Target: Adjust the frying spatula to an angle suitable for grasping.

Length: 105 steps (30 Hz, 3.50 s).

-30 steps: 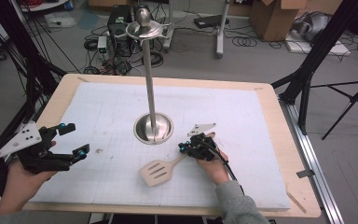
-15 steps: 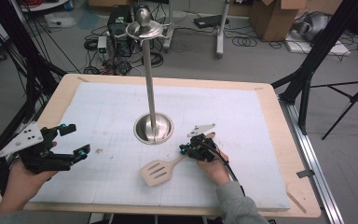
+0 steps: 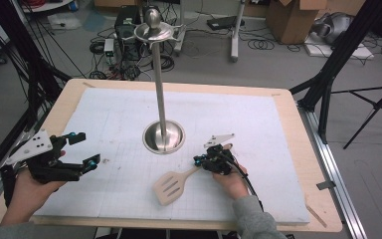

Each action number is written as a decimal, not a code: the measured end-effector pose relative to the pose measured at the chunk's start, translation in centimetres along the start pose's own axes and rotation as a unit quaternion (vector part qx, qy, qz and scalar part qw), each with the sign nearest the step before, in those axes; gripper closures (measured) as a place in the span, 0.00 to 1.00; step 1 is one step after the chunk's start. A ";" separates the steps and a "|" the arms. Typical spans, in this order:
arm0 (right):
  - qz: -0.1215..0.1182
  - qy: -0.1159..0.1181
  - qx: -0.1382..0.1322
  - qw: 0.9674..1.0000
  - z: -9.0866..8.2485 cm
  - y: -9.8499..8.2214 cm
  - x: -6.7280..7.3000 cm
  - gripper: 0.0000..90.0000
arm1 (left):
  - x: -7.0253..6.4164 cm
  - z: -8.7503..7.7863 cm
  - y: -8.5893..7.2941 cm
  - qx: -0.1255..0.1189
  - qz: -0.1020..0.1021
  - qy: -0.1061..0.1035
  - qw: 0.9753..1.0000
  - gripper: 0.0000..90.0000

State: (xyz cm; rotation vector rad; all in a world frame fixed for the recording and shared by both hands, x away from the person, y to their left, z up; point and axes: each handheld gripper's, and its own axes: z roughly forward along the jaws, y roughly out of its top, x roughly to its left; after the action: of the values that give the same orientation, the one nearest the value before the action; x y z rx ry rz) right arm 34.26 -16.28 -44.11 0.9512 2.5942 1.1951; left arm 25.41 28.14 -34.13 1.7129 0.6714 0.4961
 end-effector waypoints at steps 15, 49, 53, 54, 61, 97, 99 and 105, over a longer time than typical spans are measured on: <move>0.012 0.006 0.004 1.000 -0.9 -0.9 0.2 1.00 | 0.1 0.8 -0.2 0.007 -0.003 -0.001 1.000 0.14; 0.085 -0.019 -0.067 0.994 -7.8 -4.0 -3.1 1.00 | 0.4 1.7 -0.2 0.009 -0.004 -0.011 1.000 0.14; 0.086 -0.025 -0.056 0.994 -8.0 -4.6 -3.2 1.00 | 0.4 2.2 -0.2 0.013 -0.003 -0.016 1.000 0.14; 0.083 -0.026 -0.052 0.995 -8.0 -4.7 -3.1 1.00 | 0.4 2.2 -0.2 0.013 -0.004 -0.015 1.000 0.14; 0.079 -0.022 -0.058 0.995 -8.7 -5.0 -2.6 1.00 | 0.3 2.3 0.0 0.007 -0.002 -0.020 1.000 0.14; 0.100 -0.022 -0.006 0.995 -8.7 -7.3 -3.4 1.00 | 1.5 2.5 0.4 -0.007 -0.013 -0.019 1.000 0.14; 0.101 -0.030 -0.003 0.994 -8.3 -7.3 -3.6 1.00 | 1.5 2.5 0.3 -0.005 -0.013 -0.019 1.000 0.14; 0.094 -0.042 -0.005 0.995 -7.9 -7.0 -3.5 1.00 | 1.3 2.4 0.1 0.000 -0.012 -0.017 1.000 0.14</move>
State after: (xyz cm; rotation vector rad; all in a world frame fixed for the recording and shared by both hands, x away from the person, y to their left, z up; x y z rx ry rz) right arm 30.78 -26.84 -44.29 1.2397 2.4767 1.1802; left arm 27.92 27.28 -34.65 1.7081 0.6668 0.4490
